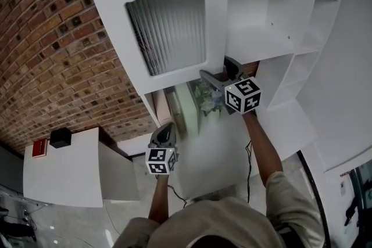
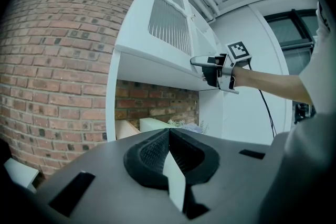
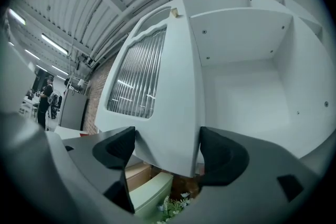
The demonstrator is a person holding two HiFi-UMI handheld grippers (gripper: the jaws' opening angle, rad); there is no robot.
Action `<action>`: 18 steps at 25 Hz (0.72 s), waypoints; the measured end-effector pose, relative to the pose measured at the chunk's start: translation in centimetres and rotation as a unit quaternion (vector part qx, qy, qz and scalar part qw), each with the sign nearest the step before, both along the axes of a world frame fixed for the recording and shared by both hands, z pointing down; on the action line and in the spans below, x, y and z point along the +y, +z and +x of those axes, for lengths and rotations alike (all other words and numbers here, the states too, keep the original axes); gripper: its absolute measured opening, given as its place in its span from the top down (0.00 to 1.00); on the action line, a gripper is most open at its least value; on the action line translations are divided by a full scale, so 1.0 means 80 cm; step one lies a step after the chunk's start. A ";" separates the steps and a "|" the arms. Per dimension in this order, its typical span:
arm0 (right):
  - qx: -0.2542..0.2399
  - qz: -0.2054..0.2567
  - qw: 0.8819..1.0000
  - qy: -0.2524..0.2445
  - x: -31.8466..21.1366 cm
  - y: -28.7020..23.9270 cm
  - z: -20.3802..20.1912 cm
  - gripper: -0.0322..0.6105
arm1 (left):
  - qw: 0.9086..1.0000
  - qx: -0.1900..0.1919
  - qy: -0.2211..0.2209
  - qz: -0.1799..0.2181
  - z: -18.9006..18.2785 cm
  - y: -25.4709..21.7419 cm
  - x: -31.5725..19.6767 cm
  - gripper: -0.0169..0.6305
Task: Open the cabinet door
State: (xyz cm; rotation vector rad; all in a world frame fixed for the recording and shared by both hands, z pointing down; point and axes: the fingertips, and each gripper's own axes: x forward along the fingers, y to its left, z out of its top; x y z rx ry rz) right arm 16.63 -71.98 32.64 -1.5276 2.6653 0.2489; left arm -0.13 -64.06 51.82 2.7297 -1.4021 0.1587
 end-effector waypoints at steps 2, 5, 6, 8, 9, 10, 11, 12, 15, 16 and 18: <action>0.002 -0.002 1.000 0.008 0.001 0.000 0.000 0.35 | 1.000 -0.001 -0.002 0.000 -0.002 0.000 0.002 0.93; 0.004 -0.002 1.000 0.023 0.004 -0.001 0.001 0.36 | 1.000 0.000 -0.004 -0.001 -0.002 0.000 0.007 0.93; 0.005 -0.002 1.000 0.028 0.005 -0.001 0.002 0.36 | 1.000 0.000 -0.005 -0.001 -0.002 0.000 0.009 0.93; 0.008 0.000 0.999 0.035 0.009 -0.001 0.004 0.36 | 1.000 -0.001 -0.007 -0.001 -0.002 0.000 0.013 0.93; 0.012 0.001 0.999 0.038 0.011 0.000 0.005 0.37 | 1.000 -0.002 -0.008 0.000 -0.003 0.000 0.014 0.93; 0.015 0.001 0.999 0.042 0.013 0.000 0.006 0.37 | 1.000 -0.002 -0.009 0.000 -0.003 0.000 0.016 0.93; 0.018 0.002 0.999 0.046 0.016 0.000 0.007 0.37 | 1.000 -0.002 -0.010 -0.001 -0.003 0.001 0.019 0.93; 0.018 0.004 0.999 0.049 0.021 0.000 0.008 0.38 | 1.000 -0.002 -0.010 -0.001 -0.003 0.001 0.022 0.93; 0.014 0.014 0.999 0.049 0.038 -0.001 0.012 0.44 | 1.000 -0.003 -0.007 0.001 0.001 -0.002 0.028 0.93; 0.016 0.014 0.999 0.047 0.042 -0.002 0.013 0.47 | 1.000 -0.003 -0.005 0.003 0.003 -0.004 0.030 0.93; 0.018 0.011 0.999 0.043 0.051 -0.002 0.015 0.50 | 1.000 -0.003 -0.001 0.005 0.011 -0.007 0.038 0.93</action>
